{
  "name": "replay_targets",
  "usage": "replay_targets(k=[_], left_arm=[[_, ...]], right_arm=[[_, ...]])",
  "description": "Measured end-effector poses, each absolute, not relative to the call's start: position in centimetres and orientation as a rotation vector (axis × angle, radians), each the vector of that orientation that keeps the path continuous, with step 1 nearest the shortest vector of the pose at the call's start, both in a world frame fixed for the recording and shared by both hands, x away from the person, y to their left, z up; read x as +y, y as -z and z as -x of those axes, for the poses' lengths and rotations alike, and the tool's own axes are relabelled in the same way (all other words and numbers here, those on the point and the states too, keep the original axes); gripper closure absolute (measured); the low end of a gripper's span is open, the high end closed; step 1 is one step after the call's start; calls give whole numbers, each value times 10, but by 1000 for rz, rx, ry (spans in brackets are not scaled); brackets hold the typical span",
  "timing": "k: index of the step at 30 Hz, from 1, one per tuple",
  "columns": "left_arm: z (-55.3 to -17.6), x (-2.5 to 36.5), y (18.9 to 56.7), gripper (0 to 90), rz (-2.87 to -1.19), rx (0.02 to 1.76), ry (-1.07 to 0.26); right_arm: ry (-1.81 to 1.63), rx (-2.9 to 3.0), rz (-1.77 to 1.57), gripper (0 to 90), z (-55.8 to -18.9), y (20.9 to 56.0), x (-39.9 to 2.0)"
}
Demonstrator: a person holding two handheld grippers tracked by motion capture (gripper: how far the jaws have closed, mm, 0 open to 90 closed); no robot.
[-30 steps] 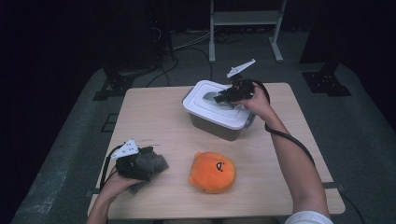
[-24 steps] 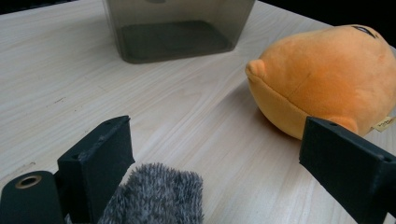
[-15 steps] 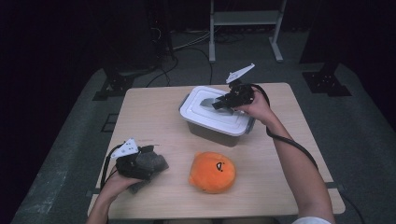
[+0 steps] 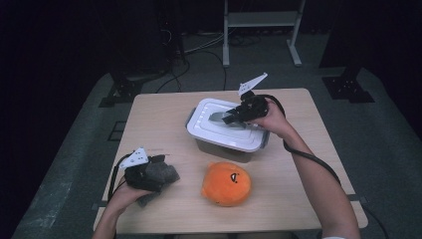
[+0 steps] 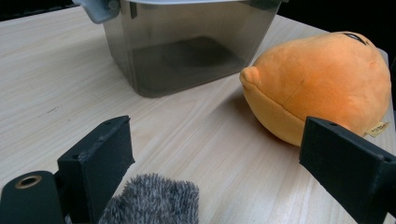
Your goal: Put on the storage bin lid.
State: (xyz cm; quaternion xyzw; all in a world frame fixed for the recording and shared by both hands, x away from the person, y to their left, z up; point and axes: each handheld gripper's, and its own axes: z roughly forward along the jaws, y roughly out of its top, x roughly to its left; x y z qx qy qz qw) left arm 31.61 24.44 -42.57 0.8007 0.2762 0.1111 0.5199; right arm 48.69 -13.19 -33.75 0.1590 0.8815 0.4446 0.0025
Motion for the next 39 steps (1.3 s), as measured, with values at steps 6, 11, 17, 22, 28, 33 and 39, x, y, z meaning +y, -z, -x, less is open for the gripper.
replay_targets(k=[6, 11, 17, 22, 28, 33, 39], left_arm=[[-316, 244, 424, 91, -1913, 660, -269], [-316, 244, 424, 91, -1916, 657, -271], [-316, 245, 425, 91, -1919, 660, -269], [-315, 243, 425, 91, -1920, 659, -268], [-313, 246, 425, 91, -1919, 664, -276], [-313, 247, 425, 91, -1917, 671, -279], [-312, 247, 424, 91, -1915, 672, -279]], right_arm=[[-1385, 2774, -471, 663, -482, 337, -129], [-1385, 2778, -468, 662, -480, 337, -128], [-1389, 2786, -466, 665, -481, 337, -127], [-1393, 2798, -451, 664, -480, 337, -126], [-1382, 2792, -461, 665, -481, 336, -126], [-1394, 2794, -488, 666, -482, 337, -128], [-1376, 2797, -479, 666, -482, 335, -127]])
